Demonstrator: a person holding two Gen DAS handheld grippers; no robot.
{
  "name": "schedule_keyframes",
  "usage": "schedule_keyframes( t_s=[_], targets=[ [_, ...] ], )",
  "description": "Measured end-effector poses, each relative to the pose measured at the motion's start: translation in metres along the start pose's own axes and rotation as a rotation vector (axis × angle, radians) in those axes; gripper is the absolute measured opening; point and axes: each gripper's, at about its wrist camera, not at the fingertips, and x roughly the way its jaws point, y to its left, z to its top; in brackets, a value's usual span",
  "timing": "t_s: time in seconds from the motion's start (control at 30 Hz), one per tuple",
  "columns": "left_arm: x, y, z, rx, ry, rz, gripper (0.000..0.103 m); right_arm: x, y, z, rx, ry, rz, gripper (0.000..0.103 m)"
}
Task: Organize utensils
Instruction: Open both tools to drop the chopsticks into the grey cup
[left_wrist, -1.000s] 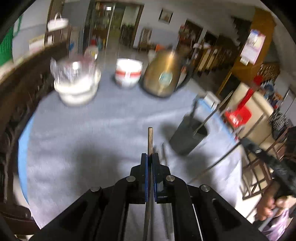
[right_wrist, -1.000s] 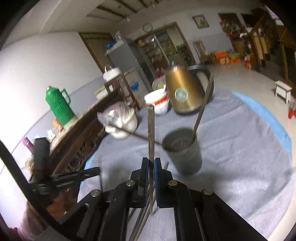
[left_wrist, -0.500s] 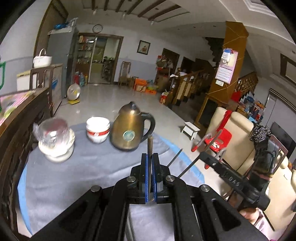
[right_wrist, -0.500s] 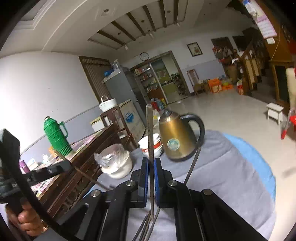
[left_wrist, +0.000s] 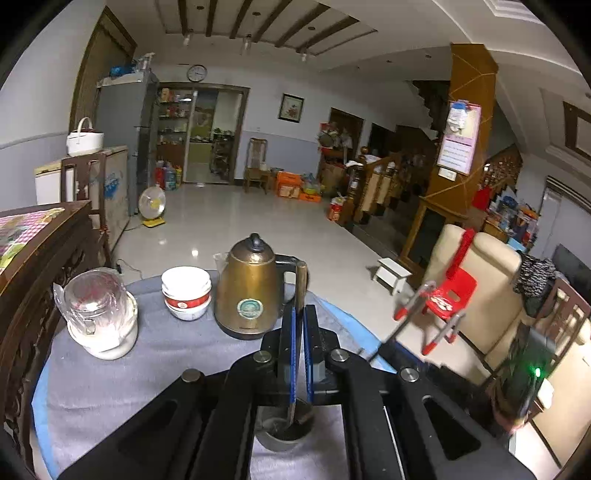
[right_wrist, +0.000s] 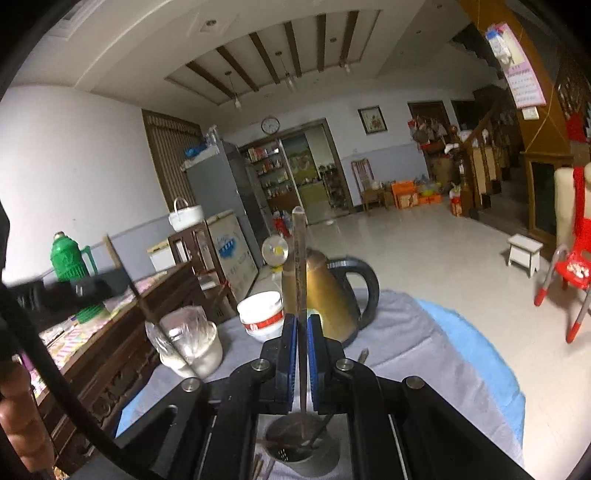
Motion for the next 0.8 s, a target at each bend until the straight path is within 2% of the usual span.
schedule_keyframes(
  t_s=[0.13, 0.33, 0.53, 0.6, 0.67, 0.77, 0.8],
  targets=[
    [0.02, 0.008, -0.011, -0.023, 0.021, 0.032, 0.004, 0.016, -0.008, -0.018, 0.015, 0.063, -0.001, 0.006],
    [0.053, 0.025, -0.036, -0.06, 0.176, 0.033, 0.004, 0.026, -0.008, -0.039, 0.014, 0.14, 0.009, 0.006],
    [0.045, 0.027, -0.038, -0.042, 0.212, 0.013, 0.006, 0.027, -0.006, -0.045, 0.053, 0.191, 0.05, 0.008],
    [0.034, 0.025, -0.038, -0.02, 0.197, 0.02, 0.016, 0.028, -0.008, -0.047, 0.077, 0.221, 0.071, 0.009],
    [0.02, 0.025, -0.041, -0.005, 0.175, 0.025, 0.044, 0.024, -0.009, -0.05, 0.092, 0.228, 0.082, 0.009],
    [-0.008, 0.028, -0.046, 0.023, 0.112, 0.048, 0.05, 0.013, -0.014, -0.053, 0.119, 0.215, 0.091, 0.015],
    [-0.021, 0.029, -0.051, 0.037, 0.091, 0.062, 0.053, 0.007, -0.016, -0.054, 0.127, 0.204, 0.093, 0.022]
  ],
)
